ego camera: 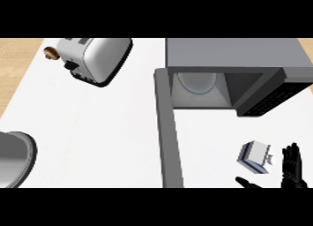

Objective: Pick up the milk, place it into the microwave and close the microwave

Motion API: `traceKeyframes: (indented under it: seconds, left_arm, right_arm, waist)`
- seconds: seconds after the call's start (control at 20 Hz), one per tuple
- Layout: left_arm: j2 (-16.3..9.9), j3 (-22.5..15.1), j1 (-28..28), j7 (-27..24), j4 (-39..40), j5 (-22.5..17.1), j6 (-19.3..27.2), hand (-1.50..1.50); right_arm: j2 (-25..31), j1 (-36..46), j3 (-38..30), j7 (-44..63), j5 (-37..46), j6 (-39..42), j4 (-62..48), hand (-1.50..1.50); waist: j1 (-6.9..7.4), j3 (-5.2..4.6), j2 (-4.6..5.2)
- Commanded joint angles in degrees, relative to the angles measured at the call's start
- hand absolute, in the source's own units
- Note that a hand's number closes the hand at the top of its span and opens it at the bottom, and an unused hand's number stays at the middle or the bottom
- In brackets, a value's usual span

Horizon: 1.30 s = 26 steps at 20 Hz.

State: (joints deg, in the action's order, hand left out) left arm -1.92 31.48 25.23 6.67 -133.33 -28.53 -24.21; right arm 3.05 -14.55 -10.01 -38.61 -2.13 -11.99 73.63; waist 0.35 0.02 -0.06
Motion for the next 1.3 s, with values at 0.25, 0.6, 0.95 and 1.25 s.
traceKeyframes:
  seconds: [0.25,0.6,0.95,1.25]
  left_arm:
    - [1.78,-0.15,5.27,-5.48,-0.98,-1.55,-3.27,-1.50]
    - [1.36,2.39,0.40,3.26,-4.66,-3.34,-0.82,-1.50]
    - [1.80,0.65,-3.70,1.39,1.90,-0.22,-1.96,-1.50]
    - [0.71,4.24,-0.19,2.86,-2.35,-5.28,-2.86,-1.50]
  right_arm:
    - [3.95,8.30,-5.63,-7.54,-1.17,1.15,-15.28,-1.50]
    - [6.12,16.32,-7.54,-13.83,-0.69,1.37,-30.15,-1.50]
    - [5.76,22.00,-6.22,-21.86,0.60,4.28,-39.34,1.50]
    - [5.07,26.63,-5.26,-25.82,3.57,0.64,-41.22,1.50]
  waist:
    - [0.45,-0.02,-0.03]
    - [0.16,0.03,0.06]
    - [0.06,0.03,0.14]
    - [0.59,0.06,0.10]
